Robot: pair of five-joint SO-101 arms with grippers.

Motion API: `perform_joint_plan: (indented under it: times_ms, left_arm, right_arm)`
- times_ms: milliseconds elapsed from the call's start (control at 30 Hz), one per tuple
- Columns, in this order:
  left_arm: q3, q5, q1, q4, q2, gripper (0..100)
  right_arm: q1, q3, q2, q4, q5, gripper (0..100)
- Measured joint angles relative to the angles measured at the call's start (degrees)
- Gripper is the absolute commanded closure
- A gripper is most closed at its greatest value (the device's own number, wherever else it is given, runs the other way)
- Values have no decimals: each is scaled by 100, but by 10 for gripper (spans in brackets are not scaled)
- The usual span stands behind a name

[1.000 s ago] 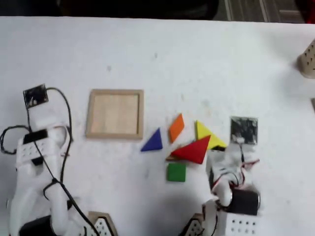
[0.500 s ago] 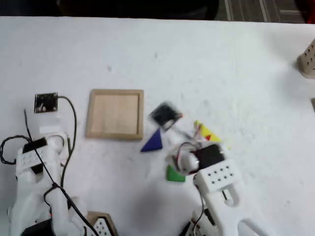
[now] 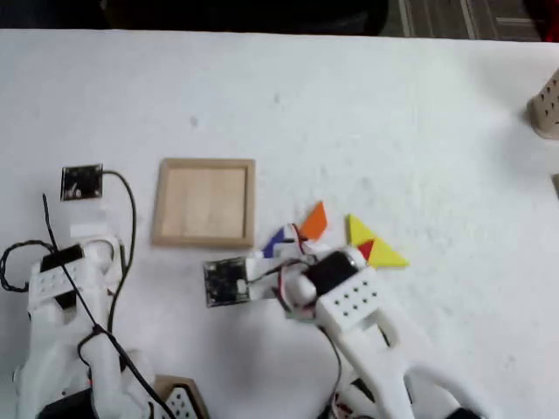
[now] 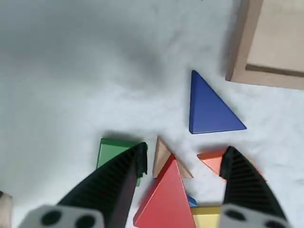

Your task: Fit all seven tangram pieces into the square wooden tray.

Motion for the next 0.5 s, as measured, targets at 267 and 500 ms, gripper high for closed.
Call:
perform_joint_plan:
  times_ms: [267,500]
  left_arm:
    - [0,-26,0,0,0,980]
    - [0,-26,0,0,0,980]
  right_arm:
    - [-220,-1020,1705,0,193,591]
    - [-97,-1336,2734,-9,835,591]
